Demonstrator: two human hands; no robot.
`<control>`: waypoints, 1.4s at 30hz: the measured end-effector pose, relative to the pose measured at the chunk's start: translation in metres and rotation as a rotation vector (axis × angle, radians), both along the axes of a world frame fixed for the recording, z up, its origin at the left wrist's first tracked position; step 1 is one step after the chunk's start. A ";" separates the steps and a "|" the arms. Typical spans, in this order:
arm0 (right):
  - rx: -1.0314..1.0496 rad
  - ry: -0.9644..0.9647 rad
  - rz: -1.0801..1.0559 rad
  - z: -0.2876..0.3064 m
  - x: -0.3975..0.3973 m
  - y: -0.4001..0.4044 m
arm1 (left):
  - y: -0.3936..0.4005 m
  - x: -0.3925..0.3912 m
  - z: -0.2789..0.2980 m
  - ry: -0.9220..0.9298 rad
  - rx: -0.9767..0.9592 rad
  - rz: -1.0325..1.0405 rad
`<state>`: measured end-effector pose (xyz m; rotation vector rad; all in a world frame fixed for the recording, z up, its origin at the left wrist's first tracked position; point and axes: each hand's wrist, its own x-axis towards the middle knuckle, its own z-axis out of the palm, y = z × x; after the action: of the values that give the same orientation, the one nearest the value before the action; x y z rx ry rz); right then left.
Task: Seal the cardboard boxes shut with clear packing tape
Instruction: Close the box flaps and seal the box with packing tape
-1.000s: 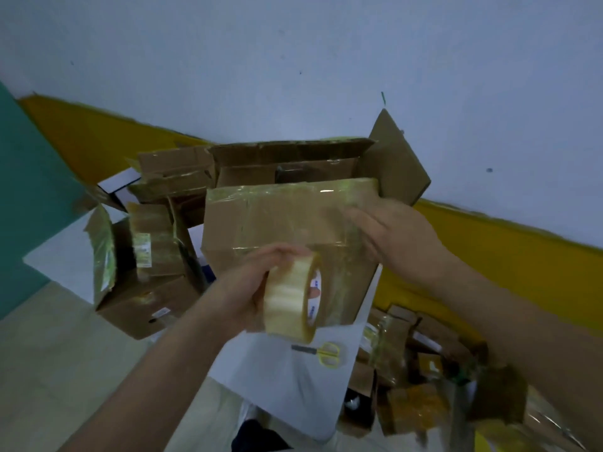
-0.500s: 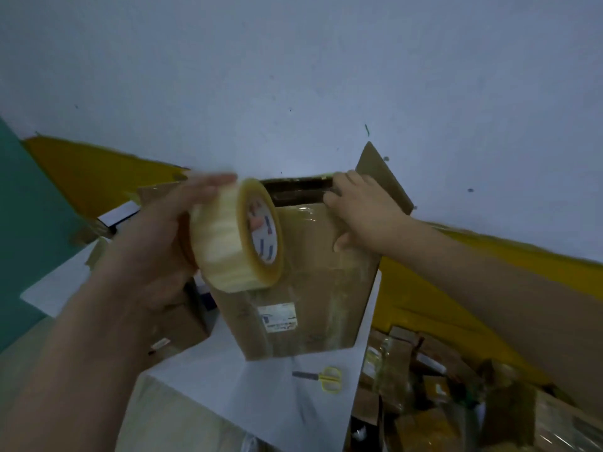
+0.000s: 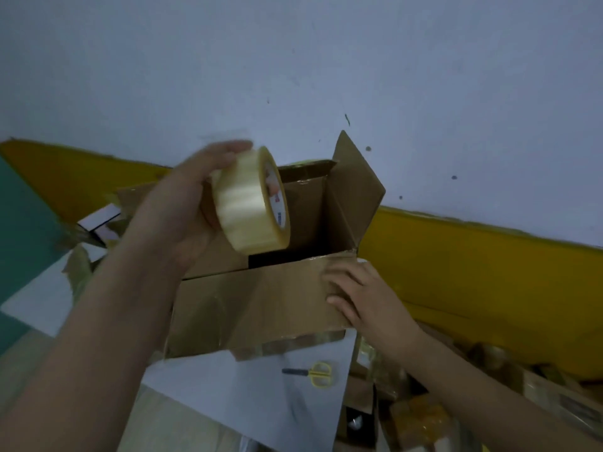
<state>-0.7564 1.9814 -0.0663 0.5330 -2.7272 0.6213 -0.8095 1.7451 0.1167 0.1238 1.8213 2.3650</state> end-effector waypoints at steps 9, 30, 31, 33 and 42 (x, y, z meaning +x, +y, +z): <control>0.198 -0.245 -0.199 0.018 -0.036 0.021 | 0.011 -0.006 -0.056 -0.157 -0.113 -0.032; -0.550 -0.085 -0.095 0.117 -0.034 -0.002 | 0.074 0.031 -0.073 -0.037 -0.285 -0.169; -0.563 -0.075 -0.105 0.117 -0.035 -0.003 | 0.076 0.032 -0.075 -0.018 -0.301 -0.151; -0.538 -0.047 -0.103 0.117 -0.034 -0.004 | 0.080 0.035 -0.080 -0.025 -0.315 -0.138; -0.513 -0.025 -0.033 0.120 -0.046 -0.001 | 0.086 0.045 -0.089 -0.089 -0.129 -0.149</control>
<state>-0.8021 1.9807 0.0532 0.3496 -2.4475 1.2681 -0.7648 1.8308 0.0279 0.1310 1.8477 2.1137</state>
